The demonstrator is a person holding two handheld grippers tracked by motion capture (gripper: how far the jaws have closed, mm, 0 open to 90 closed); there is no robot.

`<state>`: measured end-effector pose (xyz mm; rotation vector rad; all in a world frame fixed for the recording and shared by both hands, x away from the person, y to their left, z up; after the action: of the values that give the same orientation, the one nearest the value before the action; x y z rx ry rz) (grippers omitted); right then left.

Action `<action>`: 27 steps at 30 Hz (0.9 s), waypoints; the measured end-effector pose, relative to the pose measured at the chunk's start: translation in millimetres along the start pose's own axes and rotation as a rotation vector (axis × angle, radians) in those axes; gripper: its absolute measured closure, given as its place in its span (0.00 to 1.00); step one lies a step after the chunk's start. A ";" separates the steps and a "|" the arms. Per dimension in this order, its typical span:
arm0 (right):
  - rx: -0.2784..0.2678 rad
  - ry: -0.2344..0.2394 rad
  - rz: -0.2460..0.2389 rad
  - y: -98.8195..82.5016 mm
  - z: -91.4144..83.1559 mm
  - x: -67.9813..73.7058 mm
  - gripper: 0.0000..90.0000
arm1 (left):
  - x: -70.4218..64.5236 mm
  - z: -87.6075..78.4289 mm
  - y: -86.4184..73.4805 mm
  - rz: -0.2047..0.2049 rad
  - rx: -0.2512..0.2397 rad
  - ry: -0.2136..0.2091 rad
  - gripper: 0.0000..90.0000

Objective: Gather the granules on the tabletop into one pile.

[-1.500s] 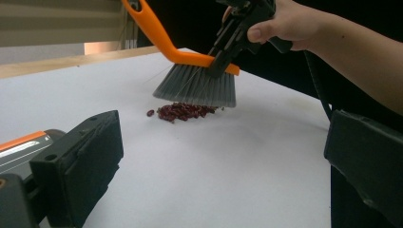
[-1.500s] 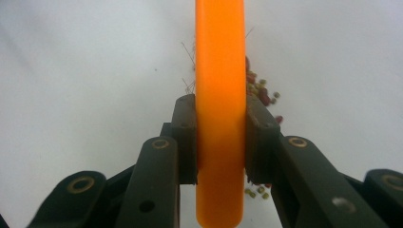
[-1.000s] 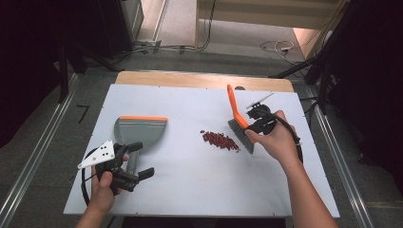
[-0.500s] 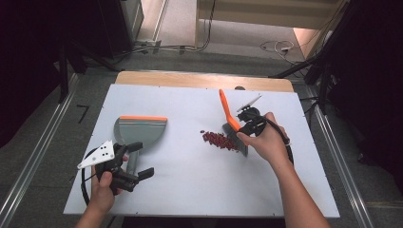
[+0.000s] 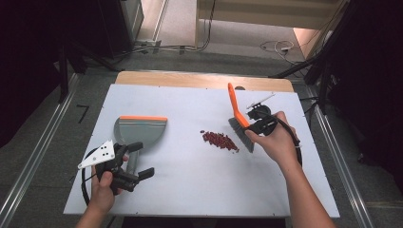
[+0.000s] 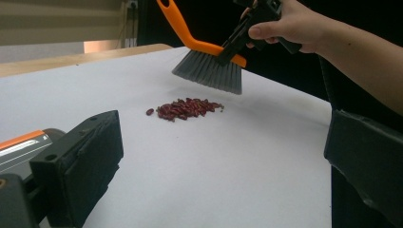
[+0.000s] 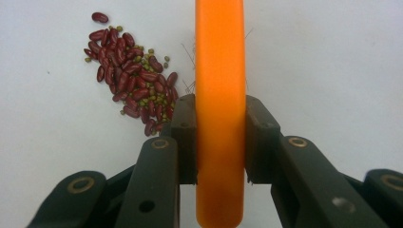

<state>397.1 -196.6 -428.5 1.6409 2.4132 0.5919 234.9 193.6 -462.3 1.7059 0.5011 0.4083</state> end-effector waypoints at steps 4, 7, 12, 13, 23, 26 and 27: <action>-0.044 0.035 0.022 -9.5 -5.4 -7.6 0.76 | 0.5 0.8 -0.4 0.002 0.004 0.002 0.00; -0.080 0.051 0.029 -18.3 -8.5 -14.2 0.76 | 0.3 1.3 -0.6 0.002 0.007 0.003 0.00; -0.172 0.085 0.061 -34.5 -14.5 -27.4 0.76 | 0.1 2.4 -0.9 -0.001 0.007 0.006 0.00; -0.190 0.095 0.066 -38.1 -15.8 -29.8 0.76 | 0.1 2.6 -1.0 0.000 0.009 0.008 0.00; -0.364 0.164 0.135 -78.9 -22.6 -50.1 0.76 | 0.5 2.9 -1.1 0.001 0.010 0.027 0.00; -0.398 0.166 0.130 -89.9 -25.1 -54.2 0.76 | 0.8 2.7 -1.3 0.002 0.012 0.033 0.00; -0.402 0.174 0.138 -93.2 -25.8 -55.4 0.76 | 0.9 2.6 -1.3 0.002 0.012 0.034 0.00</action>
<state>329.6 -283.1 -448.0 1.6403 2.1109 1.1989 237.0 192.1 -464.1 1.7135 0.5271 0.4372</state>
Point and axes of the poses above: each handheld gripper's, and its own axes: z roughly forward along the jaws, y roughly out of its top, x roughly to its left, the point moved 3 cm from there along z, roughly forward along the jaws, and after that the axes turned 12 degrees about z, right-handed, at the moved point
